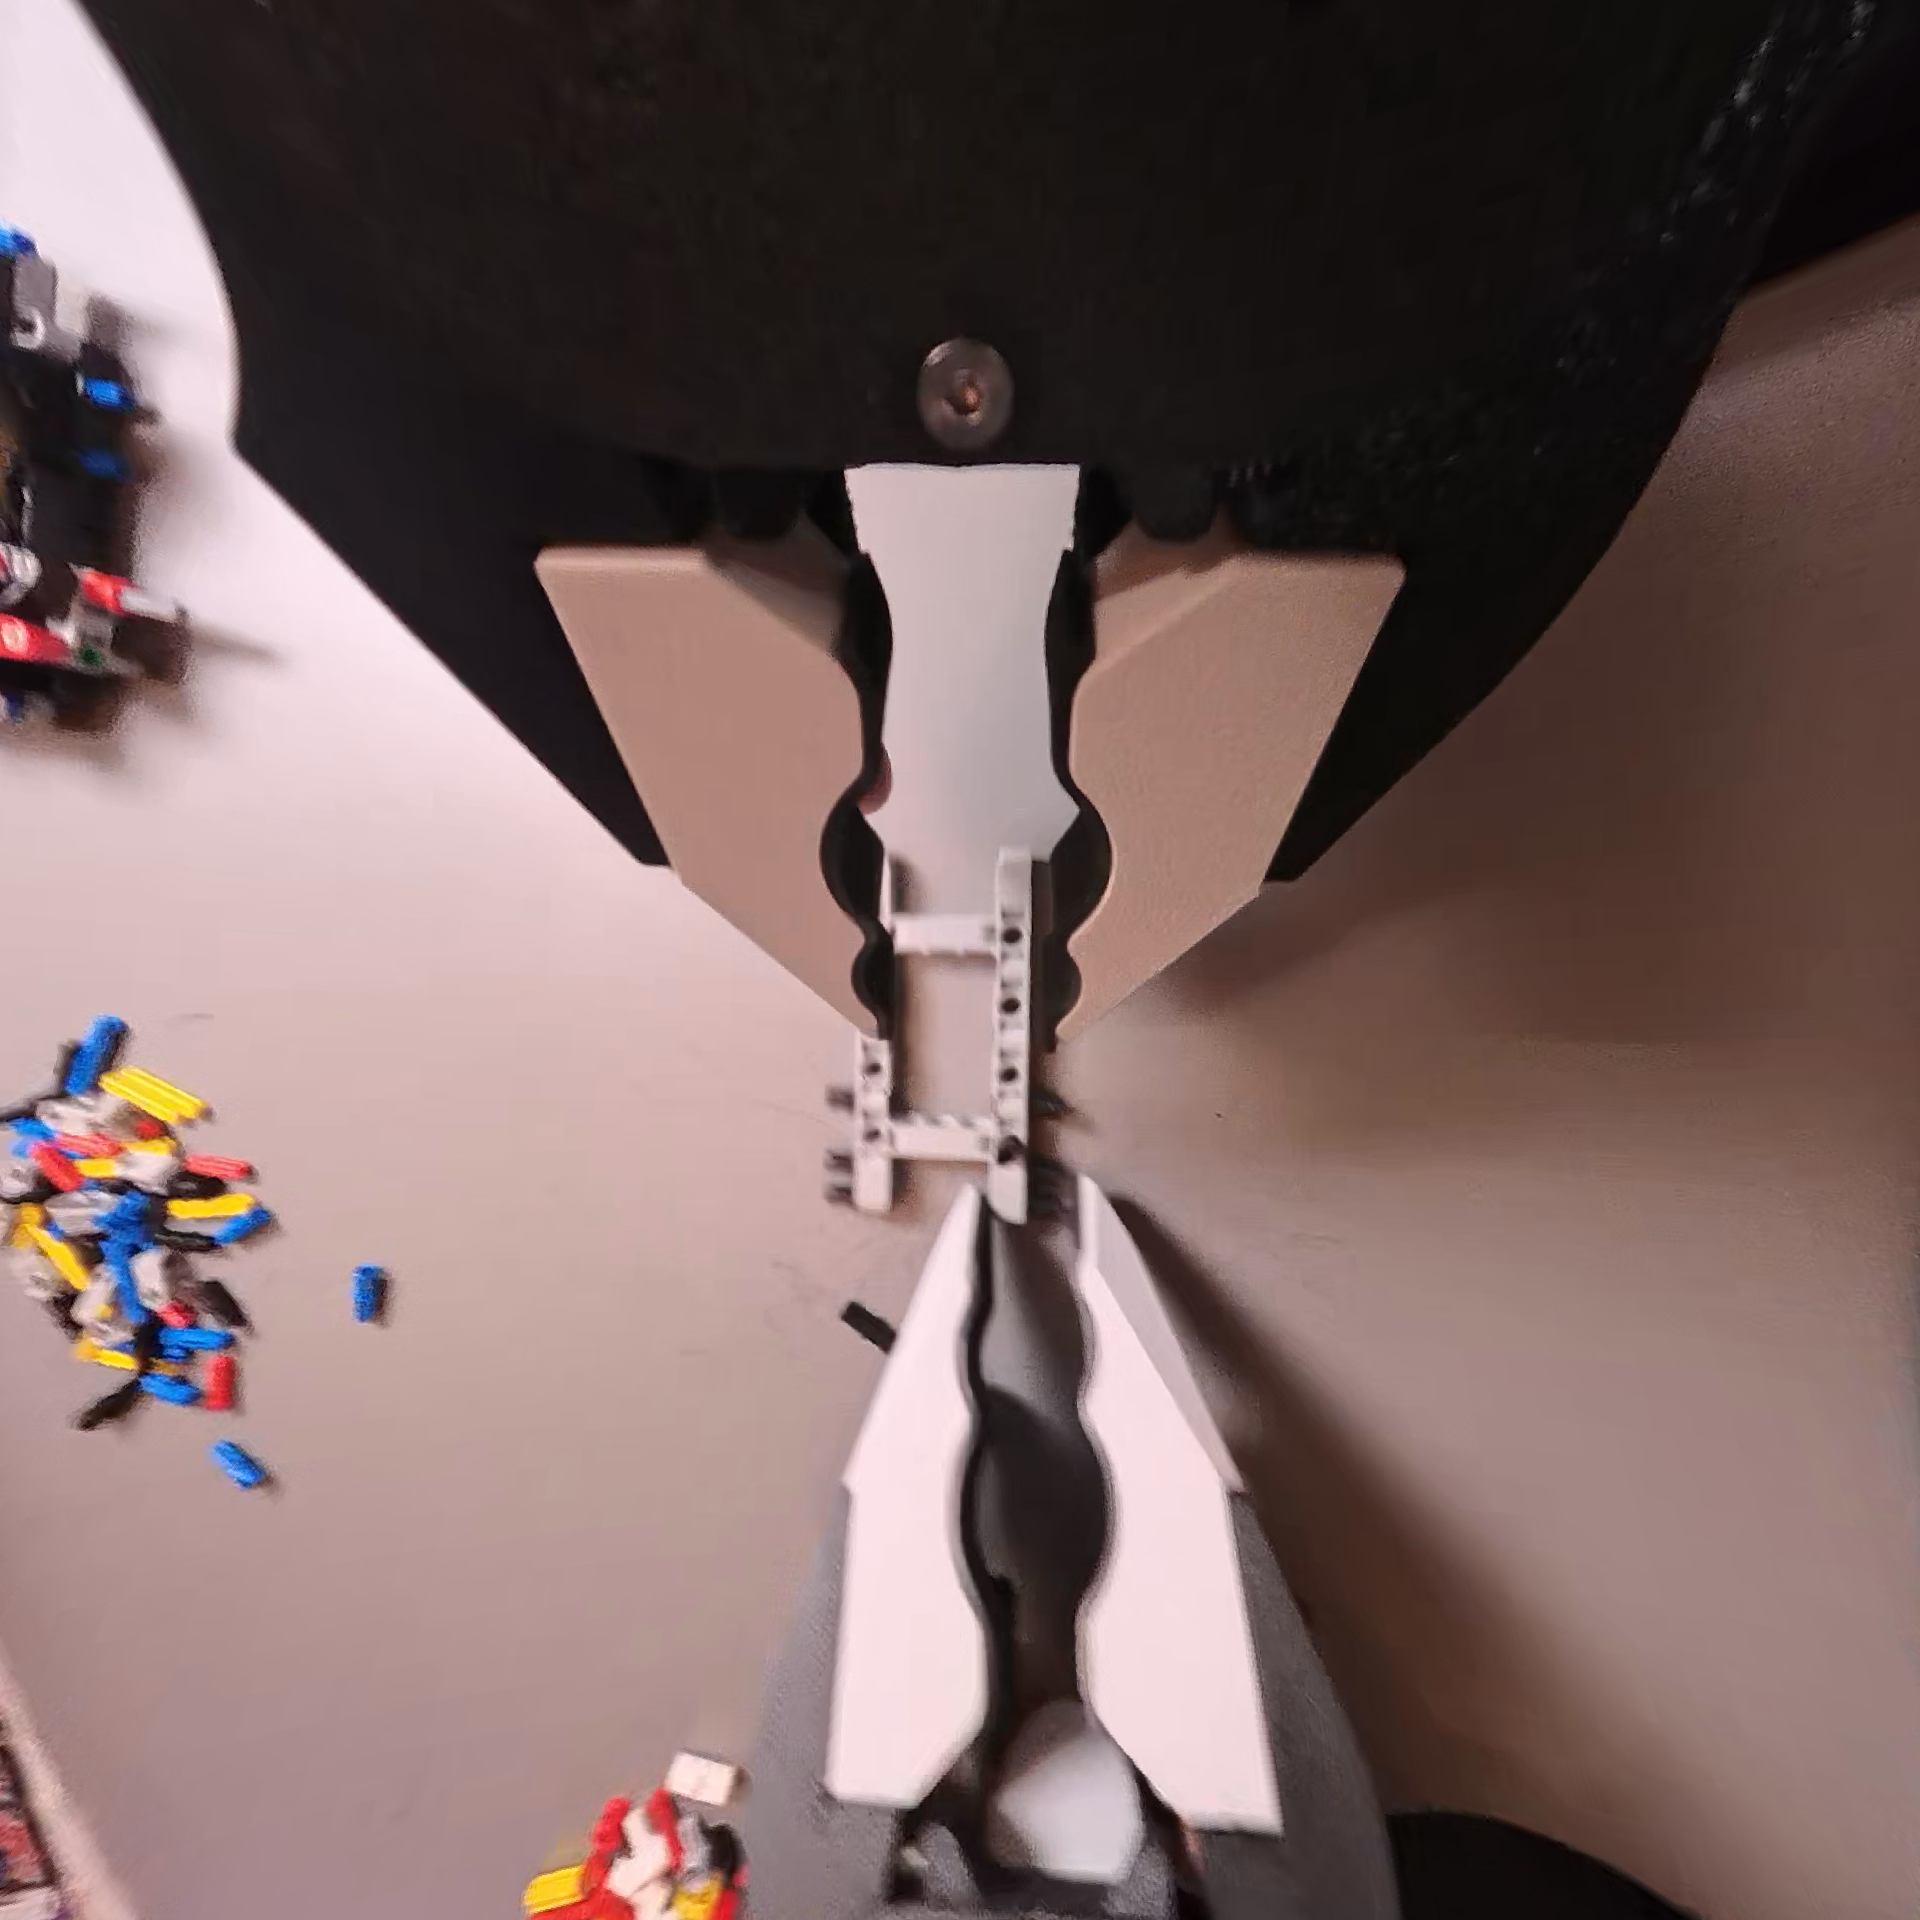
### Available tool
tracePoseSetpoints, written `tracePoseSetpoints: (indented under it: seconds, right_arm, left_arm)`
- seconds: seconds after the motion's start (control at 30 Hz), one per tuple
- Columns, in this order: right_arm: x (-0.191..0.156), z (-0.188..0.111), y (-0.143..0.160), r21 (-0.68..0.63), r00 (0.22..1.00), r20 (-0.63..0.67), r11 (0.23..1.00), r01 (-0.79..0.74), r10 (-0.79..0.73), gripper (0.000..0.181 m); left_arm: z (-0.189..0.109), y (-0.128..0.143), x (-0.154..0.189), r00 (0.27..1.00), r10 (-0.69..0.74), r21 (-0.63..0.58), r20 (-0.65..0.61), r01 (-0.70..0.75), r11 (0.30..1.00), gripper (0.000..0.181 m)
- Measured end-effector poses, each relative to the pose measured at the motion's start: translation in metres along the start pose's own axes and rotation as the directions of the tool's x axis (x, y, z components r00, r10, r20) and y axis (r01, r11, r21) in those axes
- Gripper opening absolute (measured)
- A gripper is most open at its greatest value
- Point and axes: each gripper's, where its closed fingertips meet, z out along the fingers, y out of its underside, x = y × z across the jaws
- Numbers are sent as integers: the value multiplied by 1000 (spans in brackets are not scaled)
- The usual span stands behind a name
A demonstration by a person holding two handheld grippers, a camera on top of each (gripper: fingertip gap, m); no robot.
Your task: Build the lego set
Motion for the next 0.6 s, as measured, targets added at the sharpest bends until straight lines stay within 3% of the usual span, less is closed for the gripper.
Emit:
tracePoseSetpoints:
  seconds: [0.2, 0.3, 0.4, 0.6]
  right_arm:
    - [7, -6, 18, 113, 994, -67, 990, -82, 90, 26]
    - [12, -4, 20, 145, 992, -78, 985, -90, 102, 26]
    - [14, 1, 22, 154, 993, -48, 983, -104, 112, 29]
    - [18, -3, 24, 195, 990, -75, 975, -105, 121, 29]
  left_arm:
    - [-51, 0, -12, 997, -58, 133, 60, 50, 990, 24]
    - [-65, 16, -32, 988, -120, 129, 93, 107, 986, 23]
    - [-58, 30, -43, 980, -161, 90, 119, 151, 984, 23]
    - [-28, 27, -46, 978, -125, 2, 166, 126, 992, 20]
